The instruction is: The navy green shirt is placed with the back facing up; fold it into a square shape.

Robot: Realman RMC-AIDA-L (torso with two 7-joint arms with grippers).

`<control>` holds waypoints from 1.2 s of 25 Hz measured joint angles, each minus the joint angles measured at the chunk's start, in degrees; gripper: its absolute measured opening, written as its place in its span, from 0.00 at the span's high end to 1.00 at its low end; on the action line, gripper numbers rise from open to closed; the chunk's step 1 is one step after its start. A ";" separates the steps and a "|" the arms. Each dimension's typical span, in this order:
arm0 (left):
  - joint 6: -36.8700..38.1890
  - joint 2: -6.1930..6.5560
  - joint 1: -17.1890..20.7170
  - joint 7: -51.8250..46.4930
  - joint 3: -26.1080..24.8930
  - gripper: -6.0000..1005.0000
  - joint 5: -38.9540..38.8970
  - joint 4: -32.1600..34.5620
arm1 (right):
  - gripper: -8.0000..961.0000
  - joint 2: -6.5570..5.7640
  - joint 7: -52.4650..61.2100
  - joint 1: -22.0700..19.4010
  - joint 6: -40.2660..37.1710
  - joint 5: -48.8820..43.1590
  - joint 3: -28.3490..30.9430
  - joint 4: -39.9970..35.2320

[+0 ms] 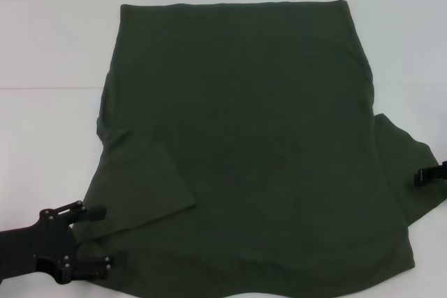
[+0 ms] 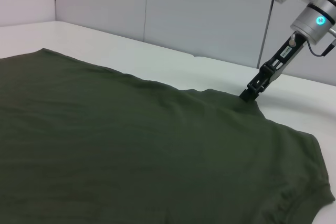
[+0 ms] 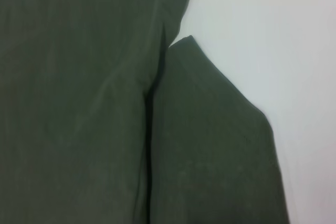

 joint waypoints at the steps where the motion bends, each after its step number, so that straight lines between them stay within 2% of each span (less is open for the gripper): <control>1: 0.00 0.00 0.00 0.00 0.00 0.07 0.00 0.00 | 0.06 -0.02 0.00 0.00 -0.01 0.01 -0.03 0.01; 30: -0.84 -0.09 -0.16 0.14 0.02 0.07 0.00 -0.69 | 0.07 -0.33 -1.40 0.19 0.25 3.17 -0.34 2.34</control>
